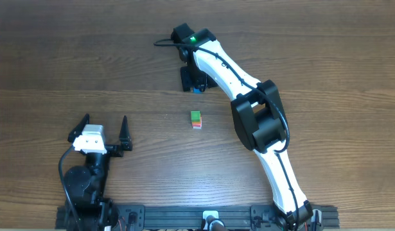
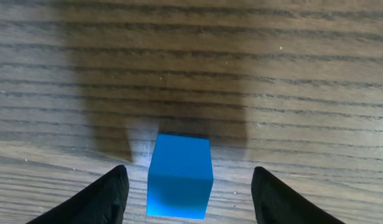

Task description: Stack Cubes

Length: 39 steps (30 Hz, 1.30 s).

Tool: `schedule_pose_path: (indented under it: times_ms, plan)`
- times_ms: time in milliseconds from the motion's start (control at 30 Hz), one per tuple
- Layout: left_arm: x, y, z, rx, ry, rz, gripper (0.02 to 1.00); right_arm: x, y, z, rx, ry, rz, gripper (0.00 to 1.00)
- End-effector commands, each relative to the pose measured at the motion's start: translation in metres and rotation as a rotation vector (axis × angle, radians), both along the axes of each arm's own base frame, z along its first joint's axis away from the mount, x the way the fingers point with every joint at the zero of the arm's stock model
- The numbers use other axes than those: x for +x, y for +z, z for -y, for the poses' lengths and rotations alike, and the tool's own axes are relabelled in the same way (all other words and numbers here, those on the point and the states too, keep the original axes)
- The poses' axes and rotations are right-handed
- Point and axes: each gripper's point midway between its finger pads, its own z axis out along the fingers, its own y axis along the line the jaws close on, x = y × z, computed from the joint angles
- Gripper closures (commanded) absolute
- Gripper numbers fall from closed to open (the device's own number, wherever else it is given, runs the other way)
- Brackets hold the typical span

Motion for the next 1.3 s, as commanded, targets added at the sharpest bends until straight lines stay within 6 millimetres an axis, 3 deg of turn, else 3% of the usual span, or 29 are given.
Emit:
schedule_pose_path:
  times_ms: [33, 400, 933, 1100, 1300]
  plan:
    - [0.000, -0.002, 0.000, 0.015, 0.002, -0.001, 0.018, 0.007, 0.000, 0.000, -0.003, -0.003, 0.020, 0.430]
    - [0.000, -0.002, 0.000, 0.015, 0.002, -0.001, 0.018, 0.008, -0.001, -0.002, 0.001, 0.000, 0.025, 0.673]
    - [0.000, -0.002, 0.000, 0.015, 0.002, -0.001, 0.018, 0.003, 0.001, 0.001, -0.010, -0.017, 0.007, 0.838]
    - [0.000, -0.002, 0.000, 0.015, 0.002, -0.001, 0.018, 0.006, 0.020, 0.000, -0.004, -0.021, 0.017, 0.947]
    - [0.000, -0.002, 0.000, 0.015, 0.002, -0.001, 0.018, 0.011, 0.070, -0.004, 0.041, -0.020, 0.090, 0.989]
